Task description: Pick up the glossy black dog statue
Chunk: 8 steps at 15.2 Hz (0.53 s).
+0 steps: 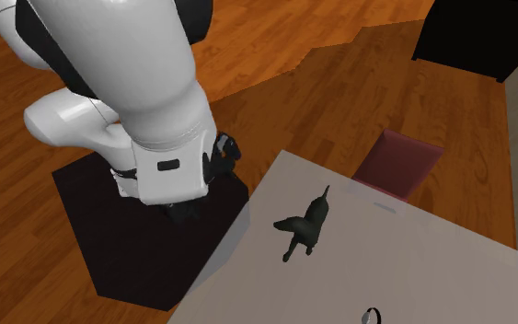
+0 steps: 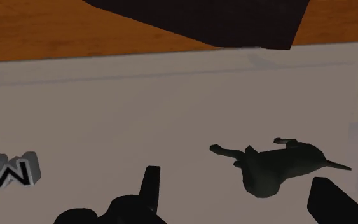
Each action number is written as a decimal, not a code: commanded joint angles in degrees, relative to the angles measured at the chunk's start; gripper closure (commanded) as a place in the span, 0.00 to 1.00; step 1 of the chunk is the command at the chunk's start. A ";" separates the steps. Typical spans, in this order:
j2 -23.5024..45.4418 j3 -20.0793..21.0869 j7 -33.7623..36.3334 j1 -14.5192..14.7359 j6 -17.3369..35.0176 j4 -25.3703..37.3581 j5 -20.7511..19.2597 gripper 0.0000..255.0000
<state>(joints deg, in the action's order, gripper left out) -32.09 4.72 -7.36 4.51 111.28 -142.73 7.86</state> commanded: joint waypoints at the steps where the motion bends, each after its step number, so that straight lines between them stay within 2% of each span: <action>1: 3.10 0.61 -1.34 1.02 3.79 -0.53 0.60 0.00; 8: 15.73 3.32 -5.43 4.46 16.28 -0.17 2.40 0.00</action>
<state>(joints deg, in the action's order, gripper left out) -19.11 7.62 -12.17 8.55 125.41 -143.63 10.13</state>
